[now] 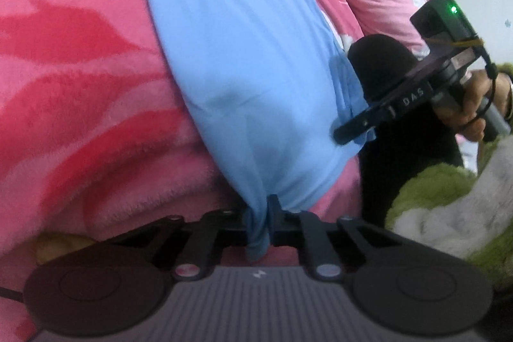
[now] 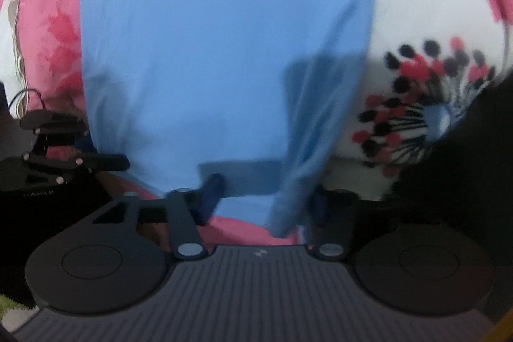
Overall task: Fold clothes
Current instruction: 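Grasp the strip's end with the left gripper while the right gripper grasps beside it, then lift and fold the strip end toward the clothes pile with both grippers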
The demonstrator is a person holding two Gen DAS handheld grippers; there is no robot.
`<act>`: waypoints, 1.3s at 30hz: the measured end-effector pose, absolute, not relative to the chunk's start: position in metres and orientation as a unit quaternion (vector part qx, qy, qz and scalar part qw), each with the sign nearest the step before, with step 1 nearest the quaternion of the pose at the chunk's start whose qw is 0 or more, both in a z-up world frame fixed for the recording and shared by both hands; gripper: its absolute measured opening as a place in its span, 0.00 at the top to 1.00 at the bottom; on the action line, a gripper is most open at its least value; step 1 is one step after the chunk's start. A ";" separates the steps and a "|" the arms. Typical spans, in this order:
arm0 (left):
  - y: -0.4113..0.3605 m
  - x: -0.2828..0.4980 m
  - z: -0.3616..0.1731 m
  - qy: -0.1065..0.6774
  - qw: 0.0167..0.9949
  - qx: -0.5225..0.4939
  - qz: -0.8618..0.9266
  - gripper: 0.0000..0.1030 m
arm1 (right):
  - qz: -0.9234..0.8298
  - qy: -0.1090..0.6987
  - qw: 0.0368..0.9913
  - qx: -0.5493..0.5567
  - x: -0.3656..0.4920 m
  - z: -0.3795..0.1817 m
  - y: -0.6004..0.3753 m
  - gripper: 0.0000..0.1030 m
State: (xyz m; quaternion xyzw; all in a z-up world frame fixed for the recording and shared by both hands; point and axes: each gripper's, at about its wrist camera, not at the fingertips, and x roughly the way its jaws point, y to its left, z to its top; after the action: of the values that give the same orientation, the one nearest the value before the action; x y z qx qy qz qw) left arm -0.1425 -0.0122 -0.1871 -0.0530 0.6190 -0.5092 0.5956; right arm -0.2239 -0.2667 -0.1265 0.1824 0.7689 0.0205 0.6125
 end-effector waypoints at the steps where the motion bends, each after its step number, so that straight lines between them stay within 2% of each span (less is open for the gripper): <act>1: -0.012 -0.143 -0.185 0.616 0.599 -0.047 -0.510 0.95 | 0.023 0.765 0.617 0.181 -0.226 -0.123 -0.268 0.82; 2: -0.012 -0.144 -0.183 0.612 0.602 -0.039 -0.512 0.95 | 0.027 0.762 0.622 0.179 -0.228 -0.120 -0.269 0.89; 4: -0.011 -0.144 -0.178 0.604 0.606 -0.029 -0.516 0.96 | 0.035 0.751 0.634 0.180 -0.231 -0.112 -0.270 0.93; 9: 0.002 -0.131 -0.161 0.588 0.620 -0.037 -0.518 0.97 | 0.052 0.705 0.671 0.224 -0.241 -0.088 -0.288 0.94; 16: 0.033 -0.066 -0.119 0.537 0.672 -0.149 -0.488 0.97 | 0.062 0.591 0.738 0.320 -0.236 -0.049 -0.320 0.94; 22: 0.023 0.016 -0.098 0.471 0.730 -0.225 -0.441 0.96 | 0.079 0.491 0.793 0.353 -0.171 -0.027 -0.353 0.94; 25: -0.014 0.063 -0.099 0.451 0.751 -0.257 -0.408 0.97 | 0.088 0.450 0.815 0.354 -0.125 -0.021 -0.363 0.94; 29: -0.028 0.118 -0.113 0.437 0.762 -0.303 -0.370 0.97 | 0.087 0.402 0.836 0.364 -0.067 -0.027 -0.386 0.94; 34: -0.035 0.169 -0.134 0.437 0.760 -0.335 -0.344 0.97 | 0.081 0.364 0.838 0.399 -0.006 -0.049 -0.409 0.94; 39: -0.038 0.203 -0.154 0.430 0.756 -0.368 -0.329 0.97 | 0.077 0.359 0.828 0.423 0.035 -0.072 -0.424 0.94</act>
State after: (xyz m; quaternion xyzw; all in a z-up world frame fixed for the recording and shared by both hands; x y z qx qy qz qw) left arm 0.2035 -0.0380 -0.1544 -0.3681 0.4300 -0.3294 0.7557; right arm 0.0348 -0.4241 -0.0716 0.4230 0.3592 0.0772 0.8283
